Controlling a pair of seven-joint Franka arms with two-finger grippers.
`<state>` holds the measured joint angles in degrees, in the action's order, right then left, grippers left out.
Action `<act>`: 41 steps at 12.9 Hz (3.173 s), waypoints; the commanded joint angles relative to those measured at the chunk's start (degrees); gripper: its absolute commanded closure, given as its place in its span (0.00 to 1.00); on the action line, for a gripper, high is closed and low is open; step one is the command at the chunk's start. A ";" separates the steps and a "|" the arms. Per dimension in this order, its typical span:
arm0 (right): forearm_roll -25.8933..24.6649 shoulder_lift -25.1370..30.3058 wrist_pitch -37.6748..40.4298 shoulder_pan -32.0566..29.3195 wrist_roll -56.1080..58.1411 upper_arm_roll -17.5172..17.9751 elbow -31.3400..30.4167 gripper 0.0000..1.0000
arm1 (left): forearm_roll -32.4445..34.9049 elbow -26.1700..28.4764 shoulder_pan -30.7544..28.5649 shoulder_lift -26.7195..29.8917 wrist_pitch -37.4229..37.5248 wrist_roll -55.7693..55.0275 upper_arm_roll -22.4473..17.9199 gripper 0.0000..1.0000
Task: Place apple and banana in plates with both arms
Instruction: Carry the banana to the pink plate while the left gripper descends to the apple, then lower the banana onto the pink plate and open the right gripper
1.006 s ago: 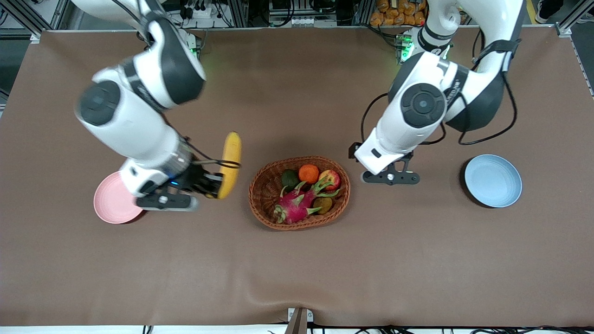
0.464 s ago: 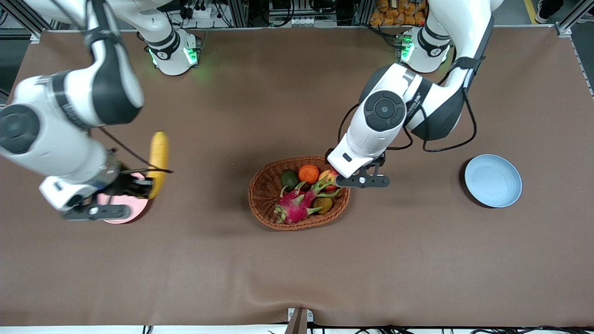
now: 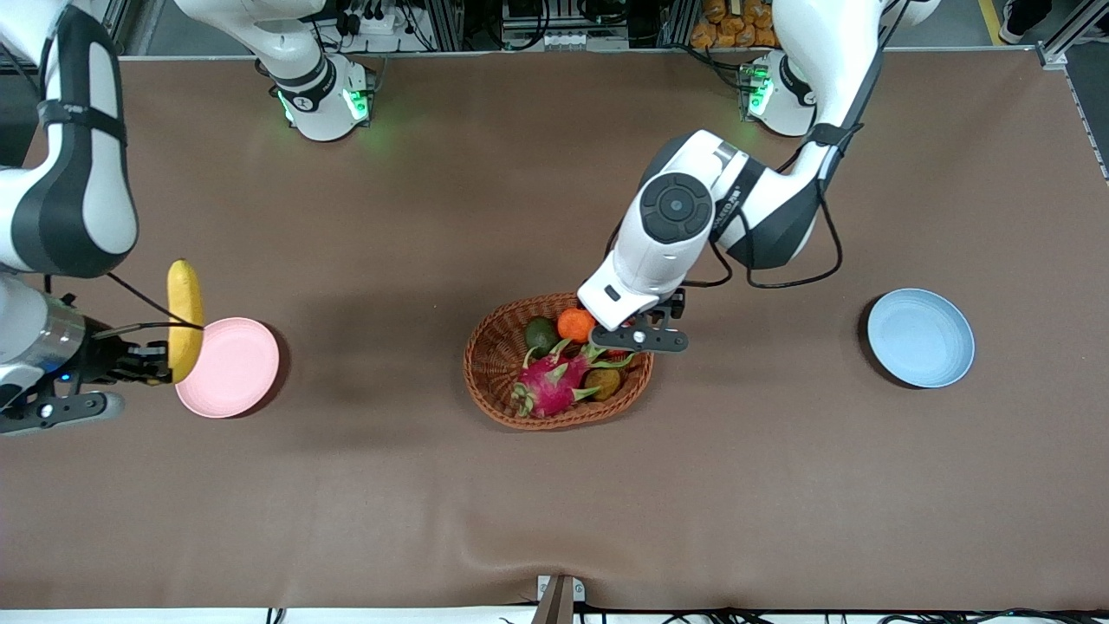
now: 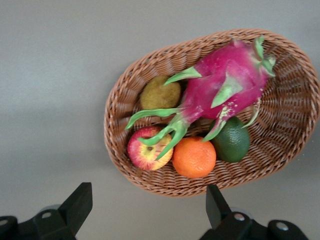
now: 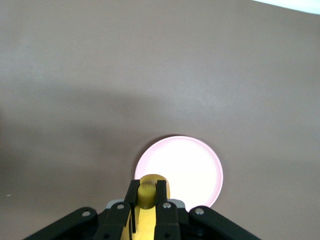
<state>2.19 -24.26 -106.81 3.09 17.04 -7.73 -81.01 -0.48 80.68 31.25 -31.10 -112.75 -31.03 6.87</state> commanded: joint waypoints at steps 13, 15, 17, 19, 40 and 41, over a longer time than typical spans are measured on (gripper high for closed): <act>5.98 -15.62 -20.10 -7.03 1.24 1.22 -2.23 1.00 | 0.92 -4.57 5.49 -9.24 -8.36 12.54 -0.89 0.00; 5.98 -15.73 -20.01 -7.57 1.41 1.31 -4.76 1.00 | 1.01 -1.85 4.44 -8.45 -7.75 15.81 -1.15 0.00; 5.98 -15.55 -19.40 -7.57 1.50 1.31 -6.52 0.48 | 2.49 2.36 2.34 -6.09 -7.66 20.72 -1.07 0.00; 5.98 -15.11 -19.40 -7.31 1.24 1.31 -8.11 0.00 | 4.17 5.01 1.80 -4.93 -7.75 21.71 -1.06 0.00; 4.22 23.47 22.16 -7.75 -11.15 0.61 -8.03 0.00 | -1.63 8.80 0.04 -8.01 -13.11 30.94 -0.54 0.00; 4.05 23.82 23.30 -6.79 -12.81 0.61 -8.03 0.00 | -2.33 8.97 0.04 -8.36 -13.63 30.94 -0.62 0.00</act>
<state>7.12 -2.76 -84.70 -4.91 7.83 -7.60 -86.91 -1.36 89.14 31.46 -39.11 -124.78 0.12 5.93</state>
